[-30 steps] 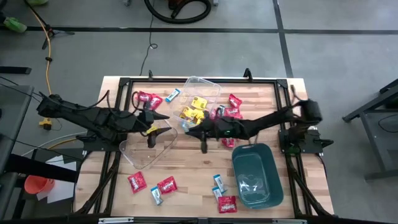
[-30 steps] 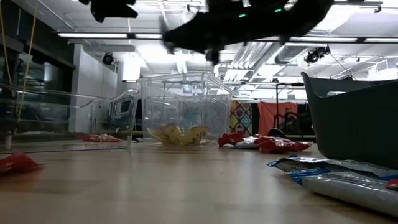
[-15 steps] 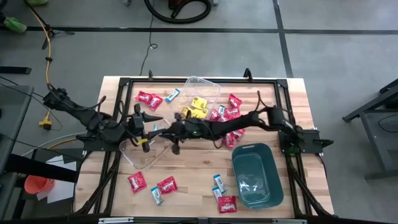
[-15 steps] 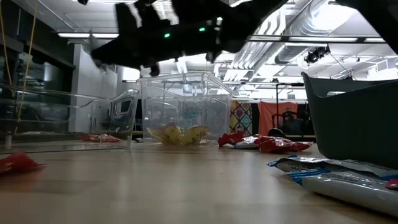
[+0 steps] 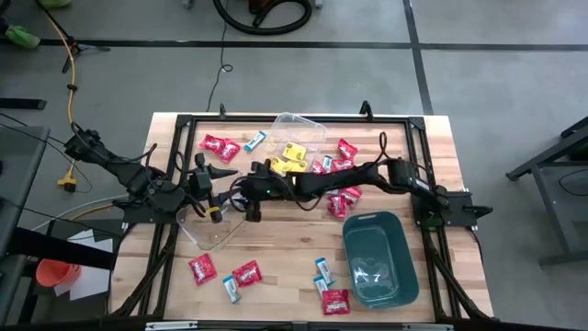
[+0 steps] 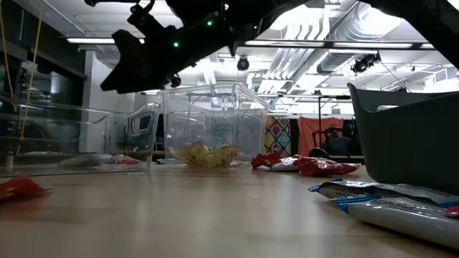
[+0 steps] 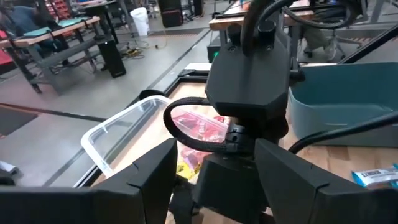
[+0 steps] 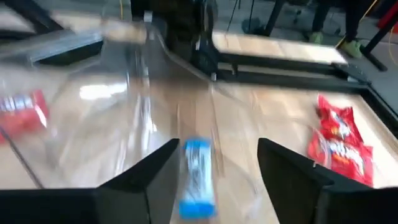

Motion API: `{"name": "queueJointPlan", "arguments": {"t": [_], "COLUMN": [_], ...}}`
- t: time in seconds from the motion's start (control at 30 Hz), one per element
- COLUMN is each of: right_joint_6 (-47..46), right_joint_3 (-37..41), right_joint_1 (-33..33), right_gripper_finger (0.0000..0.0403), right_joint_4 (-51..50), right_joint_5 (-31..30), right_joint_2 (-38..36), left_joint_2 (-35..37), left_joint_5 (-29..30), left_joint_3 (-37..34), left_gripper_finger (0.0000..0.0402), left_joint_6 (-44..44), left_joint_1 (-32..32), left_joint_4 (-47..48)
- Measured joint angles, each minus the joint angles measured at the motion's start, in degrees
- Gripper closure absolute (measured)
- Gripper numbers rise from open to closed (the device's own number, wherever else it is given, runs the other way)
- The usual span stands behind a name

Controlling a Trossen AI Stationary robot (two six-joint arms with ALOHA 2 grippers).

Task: Sort candy
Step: Put the white chocolate into the transparent bin

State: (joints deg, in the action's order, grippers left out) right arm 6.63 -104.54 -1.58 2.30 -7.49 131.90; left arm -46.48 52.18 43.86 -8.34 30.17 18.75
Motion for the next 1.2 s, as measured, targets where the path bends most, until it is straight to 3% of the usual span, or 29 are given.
{"name": "queueJointPlan", "arguments": {"t": [0.23, 0.43, 0.83, 1.03, 1.13, 1.2], "right_joint_6": [2.8, 3.7, 3.6, -1.1, -4.6, -7.2], "right_joint_3": [-0.2, 2.9, 23.2, 42.5, 51.8, 56.5], "right_joint_1": [-0.1, -0.7, -1.6, -1.4, -1.5, -1.5], "right_gripper_finger": [0.0181, 0.0180, 0.0180, 0.0180, 0.0180, 0.0180], "right_joint_4": [-17.0, -23.7, -6.2, 2.7, 9.2, 11.2], "right_joint_5": [-0.4, -2.9, -2.2, -11.4, -16.4, -18.7], "right_joint_2": [-2.2, -6.6, -25.3, -39.5, -46.5, -50.1], "left_joint_2": [0.0, -0.2, -0.7, -5.1, -7.9, -9.1], "left_joint_5": [0.5, 3.6, 4.2, 8.6, 12.8, 10.3], "left_joint_3": [0.0, 0.0, -0.1, -0.1, -0.1, 0.2], "left_gripper_finger": [0.0197, 0.0197, 0.0197, 0.0197, 0.0197, 0.0197], "left_joint_6": [-1.6, -3.3, -5.3, -9.1, -7.8, -5.8], "left_joint_1": [0.0, 0.0, -2.1, -6.4, -12.0, -17.6], "left_joint_4": [2.9, 4.6, 5.4, 8.3, 8.2, 7.0]}}
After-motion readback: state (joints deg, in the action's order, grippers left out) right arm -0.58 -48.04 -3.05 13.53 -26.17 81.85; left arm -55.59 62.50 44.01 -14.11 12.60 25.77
